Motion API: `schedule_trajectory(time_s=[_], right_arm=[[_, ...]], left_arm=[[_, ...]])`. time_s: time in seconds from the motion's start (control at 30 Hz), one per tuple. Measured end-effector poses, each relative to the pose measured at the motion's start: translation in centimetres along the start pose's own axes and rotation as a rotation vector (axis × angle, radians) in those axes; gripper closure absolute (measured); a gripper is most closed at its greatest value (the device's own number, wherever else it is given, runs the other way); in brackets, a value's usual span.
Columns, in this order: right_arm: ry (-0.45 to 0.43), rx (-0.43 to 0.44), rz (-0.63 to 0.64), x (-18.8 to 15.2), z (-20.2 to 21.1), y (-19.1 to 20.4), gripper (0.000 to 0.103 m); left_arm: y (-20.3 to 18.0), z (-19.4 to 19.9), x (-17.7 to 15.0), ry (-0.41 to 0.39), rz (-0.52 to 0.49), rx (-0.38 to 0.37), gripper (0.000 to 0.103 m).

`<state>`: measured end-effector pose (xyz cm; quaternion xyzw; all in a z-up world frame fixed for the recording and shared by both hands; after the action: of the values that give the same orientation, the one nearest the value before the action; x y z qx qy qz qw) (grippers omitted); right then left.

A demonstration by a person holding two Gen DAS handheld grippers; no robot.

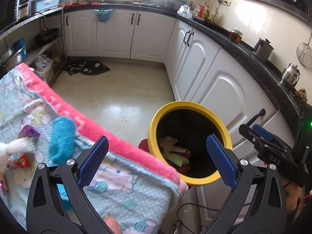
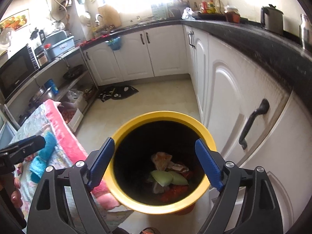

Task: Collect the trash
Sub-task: 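Move both tools back over the table toward the white mesh net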

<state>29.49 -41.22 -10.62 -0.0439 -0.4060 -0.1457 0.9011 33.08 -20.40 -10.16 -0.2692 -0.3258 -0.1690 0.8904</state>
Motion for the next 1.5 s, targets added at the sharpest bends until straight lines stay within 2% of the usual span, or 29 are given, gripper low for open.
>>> schedule_trajectory(time_s=[0.4,0.7,0.97,1.5], right_arm=[[-0.085,0.093,0.079,1.2,5.5,5.6,0.016],[-0.123,0.163,0.147,0.8,8.9,9.8,0.015],[-0.151,0.237,0.212,-0.1,12.1,13.9,0.014],[-0.185,0.397,0.36,-3.2,17.5,22.1,0.013]], left_arm=[[4.3,7.6,-2.5,-0.078,0.061,0.076,0.011],[7.2,13.8,-3.8,-0.16,0.103,0.126,0.011],[9.1,18.9,-5.2,-0.216,0.122,0.181,0.011],[12.1,26.3,-7.8,-0.281,0.137,0.302,0.011]])
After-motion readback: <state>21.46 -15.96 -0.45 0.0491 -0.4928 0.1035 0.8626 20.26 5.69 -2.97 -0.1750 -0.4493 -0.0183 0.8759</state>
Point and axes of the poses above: each gripper's, at about its wrist camera, not at the fingertips, and z roughly against the way its jaws point, y to its left, x to its top, the point moved 10 cm from there along -z, roughly the way its jaws point, and after that the axes turned 13 degrees about -x, right-handed, at the moved point
